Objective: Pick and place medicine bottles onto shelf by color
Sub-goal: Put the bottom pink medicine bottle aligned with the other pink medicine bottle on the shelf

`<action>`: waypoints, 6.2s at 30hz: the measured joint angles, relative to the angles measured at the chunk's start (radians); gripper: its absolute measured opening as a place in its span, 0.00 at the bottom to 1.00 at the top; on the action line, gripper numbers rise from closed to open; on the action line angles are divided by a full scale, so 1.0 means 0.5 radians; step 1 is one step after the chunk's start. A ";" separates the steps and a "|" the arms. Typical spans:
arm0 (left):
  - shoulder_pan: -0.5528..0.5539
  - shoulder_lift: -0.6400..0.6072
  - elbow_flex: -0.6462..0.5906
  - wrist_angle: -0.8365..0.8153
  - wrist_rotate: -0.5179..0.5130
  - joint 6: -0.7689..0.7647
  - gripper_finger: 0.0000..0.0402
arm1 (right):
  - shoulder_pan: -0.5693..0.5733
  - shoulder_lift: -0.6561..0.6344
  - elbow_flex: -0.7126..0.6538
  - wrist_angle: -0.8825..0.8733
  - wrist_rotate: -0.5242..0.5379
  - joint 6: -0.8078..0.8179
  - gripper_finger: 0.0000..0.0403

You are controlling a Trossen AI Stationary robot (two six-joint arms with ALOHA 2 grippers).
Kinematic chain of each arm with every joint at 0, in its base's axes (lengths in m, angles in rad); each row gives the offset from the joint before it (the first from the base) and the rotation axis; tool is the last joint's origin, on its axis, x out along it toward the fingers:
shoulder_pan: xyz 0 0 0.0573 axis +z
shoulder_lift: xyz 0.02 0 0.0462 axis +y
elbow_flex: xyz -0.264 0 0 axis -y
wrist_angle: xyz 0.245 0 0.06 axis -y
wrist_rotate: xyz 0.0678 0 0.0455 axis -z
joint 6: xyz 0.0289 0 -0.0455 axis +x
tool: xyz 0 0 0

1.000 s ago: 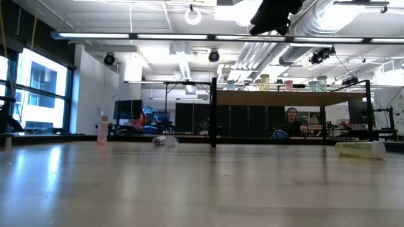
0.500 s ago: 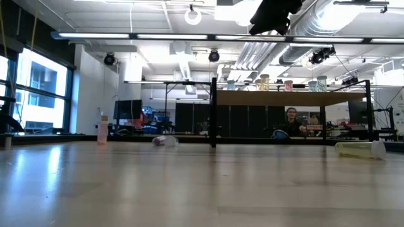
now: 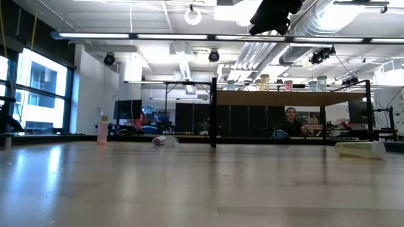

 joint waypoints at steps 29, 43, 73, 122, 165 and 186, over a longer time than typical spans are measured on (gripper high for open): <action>0.008 -0.001 0.000 0.027 -0.135 0.103 0.25 | 0.000 0.000 0.000 0.000 0.000 0.000 0.40; 0.502 -0.014 0.000 0.182 0.189 0.565 0.25 | -0.001 0.000 0.000 -0.014 -0.028 0.012 0.40; 1.844 -0.011 0.300 0.784 1.251 2.341 0.25 | 0.000 0.047 0.000 -0.194 -0.154 -0.219 0.42; 2.045 -0.008 0.521 0.788 1.034 2.515 0.25 | 0.051 0.535 0.003 0.494 -0.135 -0.617 0.42; 2.044 -0.012 0.604 0.611 0.978 2.484 0.25 | 0.052 0.529 0.161 0.160 -0.114 -0.524 0.42; 2.044 -0.012 0.603 0.712 0.974 2.484 0.25 | 0.052 0.529 0.161 0.161 -0.114 -0.523 0.42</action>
